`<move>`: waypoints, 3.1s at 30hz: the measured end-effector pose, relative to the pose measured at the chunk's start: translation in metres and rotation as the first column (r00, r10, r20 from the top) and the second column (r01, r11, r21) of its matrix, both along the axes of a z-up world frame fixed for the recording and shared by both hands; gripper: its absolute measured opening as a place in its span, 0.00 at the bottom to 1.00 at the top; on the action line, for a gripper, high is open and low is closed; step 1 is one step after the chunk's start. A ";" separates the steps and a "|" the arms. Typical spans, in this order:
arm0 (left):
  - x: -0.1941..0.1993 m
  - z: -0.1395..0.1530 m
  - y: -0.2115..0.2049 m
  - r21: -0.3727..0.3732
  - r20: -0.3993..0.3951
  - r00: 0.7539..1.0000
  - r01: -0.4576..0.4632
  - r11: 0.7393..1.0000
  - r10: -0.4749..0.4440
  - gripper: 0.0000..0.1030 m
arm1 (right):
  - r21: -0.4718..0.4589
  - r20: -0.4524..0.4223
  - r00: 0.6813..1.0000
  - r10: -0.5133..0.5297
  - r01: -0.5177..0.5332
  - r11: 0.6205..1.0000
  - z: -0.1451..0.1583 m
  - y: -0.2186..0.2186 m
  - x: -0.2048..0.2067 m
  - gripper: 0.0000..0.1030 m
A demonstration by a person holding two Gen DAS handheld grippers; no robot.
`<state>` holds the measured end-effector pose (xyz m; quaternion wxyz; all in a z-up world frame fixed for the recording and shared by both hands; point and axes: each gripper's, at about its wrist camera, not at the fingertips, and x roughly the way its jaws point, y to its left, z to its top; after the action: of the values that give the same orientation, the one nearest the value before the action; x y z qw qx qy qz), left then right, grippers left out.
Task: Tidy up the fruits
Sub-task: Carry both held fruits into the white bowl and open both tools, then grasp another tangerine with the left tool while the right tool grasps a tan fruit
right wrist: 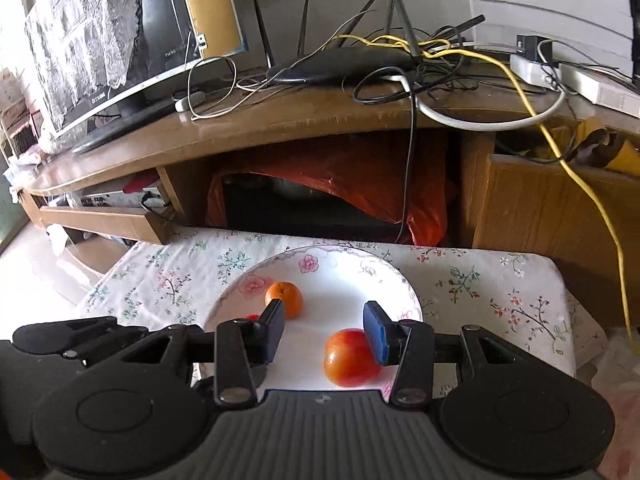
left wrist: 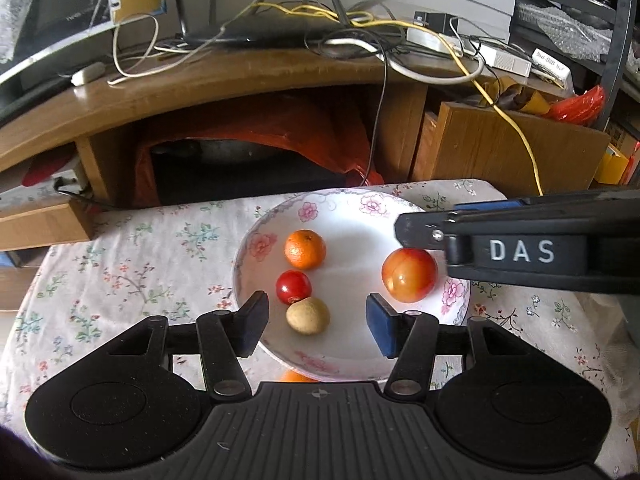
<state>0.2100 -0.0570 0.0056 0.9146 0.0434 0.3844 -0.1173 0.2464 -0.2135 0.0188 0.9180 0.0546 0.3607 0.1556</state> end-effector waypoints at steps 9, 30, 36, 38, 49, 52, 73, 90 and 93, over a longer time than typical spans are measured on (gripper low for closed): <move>-0.024 0.013 0.020 0.005 0.013 0.999 -0.035 0.999 0.035 0.61 | -0.007 -0.010 0.999 -0.033 0.033 0.999 0.008 -0.002 -0.026 0.42; -0.068 0.021 0.043 0.023 0.015 0.999 -0.053 0.998 0.052 0.63 | -0.004 -0.022 0.999 0.030 -0.030 1.000 0.010 0.025 -0.079 0.42; -0.077 0.019 0.045 0.036 0.013 0.999 -0.052 0.998 0.051 0.64 | -0.003 -0.031 0.998 0.054 -0.054 0.999 0.007 0.033 -0.086 0.42; -0.079 0.018 0.047 0.036 0.010 0.998 -0.054 0.998 0.054 0.64 | -0.004 -0.035 0.998 0.061 -0.061 0.998 0.006 0.035 -0.087 0.42; -0.087 0.010 0.058 0.051 -0.016 0.998 -0.063 0.997 0.064 0.66 | -0.022 -0.066 0.993 0.096 -0.098 0.995 -0.004 0.046 -0.090 0.42; -0.088 0.007 0.065 0.052 -0.028 0.997 -0.072 0.996 0.073 0.66 | -0.032 -0.080 0.991 0.107 -0.110 0.993 -0.008 0.049 -0.090 0.42; -0.096 -0.009 0.110 0.032 -0.099 0.988 -0.113 0.993 0.116 0.67 | -0.046 -0.185 0.958 0.218 -0.230 0.972 -0.043 0.087 -0.094 0.42; -0.098 -0.028 0.104 0.064 -0.127 0.991 -0.028 0.998 0.036 0.67 | -0.140 -0.121 0.948 0.296 -0.311 0.940 -0.063 0.111 -0.100 0.27; -0.097 -0.032 0.098 0.066 -0.127 0.992 -0.005 0.998 0.013 0.62 | -0.134 -0.127 0.946 0.298 -0.314 0.940 -0.061 0.106 -0.102 0.26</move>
<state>0.1133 0.0414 -0.0259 0.8868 0.0642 0.4460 -0.1028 0.1447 -0.1072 -0.0427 0.8638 -0.0645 0.4234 0.2655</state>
